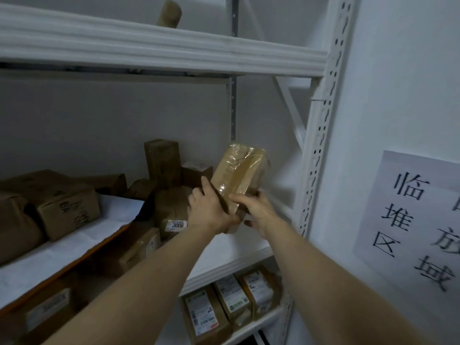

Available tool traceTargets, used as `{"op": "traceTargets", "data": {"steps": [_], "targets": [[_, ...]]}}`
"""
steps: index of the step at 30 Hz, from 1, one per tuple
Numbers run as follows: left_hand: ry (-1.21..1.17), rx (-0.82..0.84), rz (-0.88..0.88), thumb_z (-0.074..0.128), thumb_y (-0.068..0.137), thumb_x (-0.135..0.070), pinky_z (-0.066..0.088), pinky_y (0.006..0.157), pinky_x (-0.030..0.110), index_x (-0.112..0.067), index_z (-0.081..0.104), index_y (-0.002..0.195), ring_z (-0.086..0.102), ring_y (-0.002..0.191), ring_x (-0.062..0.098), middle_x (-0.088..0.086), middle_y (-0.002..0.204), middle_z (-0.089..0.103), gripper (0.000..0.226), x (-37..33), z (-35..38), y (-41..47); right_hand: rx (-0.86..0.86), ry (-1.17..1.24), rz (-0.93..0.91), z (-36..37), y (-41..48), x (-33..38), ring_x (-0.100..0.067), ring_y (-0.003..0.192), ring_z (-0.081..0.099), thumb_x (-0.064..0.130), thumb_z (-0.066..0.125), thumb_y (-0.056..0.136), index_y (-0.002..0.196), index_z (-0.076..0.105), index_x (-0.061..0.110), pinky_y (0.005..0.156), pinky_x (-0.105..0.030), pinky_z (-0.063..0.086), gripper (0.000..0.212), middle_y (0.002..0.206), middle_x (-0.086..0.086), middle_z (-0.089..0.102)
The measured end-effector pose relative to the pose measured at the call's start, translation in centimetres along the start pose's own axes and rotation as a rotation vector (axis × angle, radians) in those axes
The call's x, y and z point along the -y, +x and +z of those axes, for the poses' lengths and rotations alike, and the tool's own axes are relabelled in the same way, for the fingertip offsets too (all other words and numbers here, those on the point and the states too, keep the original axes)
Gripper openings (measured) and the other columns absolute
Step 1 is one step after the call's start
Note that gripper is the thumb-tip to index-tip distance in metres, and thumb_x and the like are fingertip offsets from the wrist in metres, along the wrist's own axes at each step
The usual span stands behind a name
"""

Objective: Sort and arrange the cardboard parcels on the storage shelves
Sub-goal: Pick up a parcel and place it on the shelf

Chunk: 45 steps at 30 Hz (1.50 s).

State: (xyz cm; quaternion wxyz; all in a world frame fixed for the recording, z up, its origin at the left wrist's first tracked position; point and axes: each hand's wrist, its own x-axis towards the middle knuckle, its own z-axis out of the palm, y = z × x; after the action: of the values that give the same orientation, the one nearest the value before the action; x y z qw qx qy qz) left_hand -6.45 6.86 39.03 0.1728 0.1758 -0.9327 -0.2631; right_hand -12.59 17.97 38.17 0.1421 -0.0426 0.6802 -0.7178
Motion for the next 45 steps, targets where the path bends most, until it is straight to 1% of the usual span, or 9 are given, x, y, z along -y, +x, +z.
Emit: {"op": "traceTargets", "data": {"steps": [11, 15, 18, 21, 25, 30, 37, 42, 45], "targets": [[-0.43, 0.226, 0.016, 0.071, 0.079, -0.038, 0.026, 0.114, 0.044, -0.017, -0.016, 0.15, 0.014, 0.142, 0.032, 0.007, 0.156, 0.005, 0.114, -0.4, -0.4, -2.4, 0.024, 0.126, -0.046, -1.3, -3.9, -1.6, -0.03, 0.123, 0.053, -0.003, 0.08, 0.071, 0.137, 0.039, 0.006, 0.084, -0.035, 0.052, 0.078, 0.134, -0.013, 0.052], [-0.487, 0.063, 0.051, 0.086, 0.053, -0.05, 0.026, 0.116, 0.046, -0.019, -0.017, 0.149, 0.019, 0.142, 0.027, 0.005, 0.154, 0.015, 0.144, -0.9, -0.4, -2.8, 0.044, -0.077, -0.089, -1.1, -5.0, -1.4, -0.036, 0.119, 0.047, 0.018, 0.047, 0.1, 0.106, 0.05, 0.009, 0.105, -0.055, 0.034, 0.012, 0.114, -0.02, 0.053], [-0.511, -0.025, 0.092, 0.088, 0.043, -0.048, 0.037, 0.11, 0.044, -0.021, 0.006, 0.147, 0.034, 0.135, 0.022, 0.003, 0.143, 0.032, 0.135, -0.6, -0.4, -3.2, 0.08, 0.184, -0.003, -1.2, -5.1, -2.0, -0.038, 0.112, 0.049, 0.034, 0.032, 0.102, 0.117, 0.052, 0.011, 0.094, -0.06, 0.037, 0.034, 0.107, -0.017, 0.054], [-0.495, -0.026, 0.095, 0.09, 0.05, -0.032, 0.043, 0.101, 0.034, -0.017, 0.015, 0.142, 0.042, 0.125, 0.018, -0.001, 0.132, 0.04, 0.12, 0.0, -0.2, -3.3, 0.064, 0.049, -0.001, -0.5, -4.7, -2.4, -0.035, 0.103, 0.052, 0.031, 0.063, 0.087, 0.14, 0.035, 0.016, 0.089, -0.059, 0.042, 0.063, 0.117, -0.014, 0.052], [-0.493, -0.033, 0.142, 0.09, 0.054, -0.021, 0.041, 0.092, 0.025, -0.015, 0.015, 0.14, 0.042, 0.116, 0.011, -0.003, 0.129, 0.041, 0.114, 0.4, -0.3, -3.5, 0.092, -0.239, -0.185, -1.5, -4.3, -3.6, -0.018, 0.118, 0.046, 0.001, 0.084, 0.067, 0.146, 0.017, 0.014, 0.094, -0.025, 0.039, 0.104, 0.136, -0.002, 0.041], [-0.712, -0.108, -0.093, 0.087, 0.056, -0.03, 0.044, 0.099, 0.035, -0.014, 0.029, 0.137, 0.045, 0.118, 0.018, 0.0, 0.127, 0.044, 0.1, 0.9, -0.9, -2.8, 0.012, -0.214, -0.092, -1.9, -4.1, -3.3, -0.023, 0.122, 0.048, -0.01, 0.068, 0.072, 0.147, 0.018, 0.013, 0.099, -0.04, 0.047, 0.093, 0.139, -0.009, 0.045], [-1.325, 0.082, -0.445, 0.07, 0.08, -0.032, 0.05, 0.075, 0.034, -0.017, 0.041, 0.12, 0.057, 0.102, 0.025, 0.008, 0.113, 0.055, 0.051, 1.5, -2.2, -2.2, 0.01, 0.254, 0.197, -3.1, -4.4, -2.8, -0.032, 0.125, 0.042, 0.04, 0.066, 0.083, 0.129, 0.041, 0.024, 0.103, -0.055, 0.037, 0.054, 0.127, -0.01, 0.043], [-1.489, 0.131, -0.466, 0.058, 0.084, -0.03, 0.052, 0.081, 0.038, -0.015, 0.053, 0.105, 0.057, 0.099, 0.026, 0.011, 0.108, 0.058, 0.026, 1.8, -1.7, -1.7, 0.122, 0.478, 0.114, -2.8, -4.4, -2.1, -0.025, 0.103, 0.058, 0.017, 0.067, 0.086, 0.108, 0.057, 0.013, 0.095, -0.042, 0.049, 0.024, 0.106, -0.011, 0.061], [-1.538, 0.178, -0.493, 0.054, 0.086, -0.038, 0.049, 0.09, 0.043, -0.013, 0.052, 0.111, 0.057, 0.098, 0.027, 0.012, 0.112, 0.056, 0.035, 1.9, -1.5, -1.4, 0.092, 0.37, -0.051, -2.7, -3.7, -2.0, -0.024, 0.101, 0.062, -0.004, 0.073, 0.075, 0.126, 0.052, 0.004, 0.084, -0.036, 0.055, 0.056, 0.11, -0.011, 0.065]]}}
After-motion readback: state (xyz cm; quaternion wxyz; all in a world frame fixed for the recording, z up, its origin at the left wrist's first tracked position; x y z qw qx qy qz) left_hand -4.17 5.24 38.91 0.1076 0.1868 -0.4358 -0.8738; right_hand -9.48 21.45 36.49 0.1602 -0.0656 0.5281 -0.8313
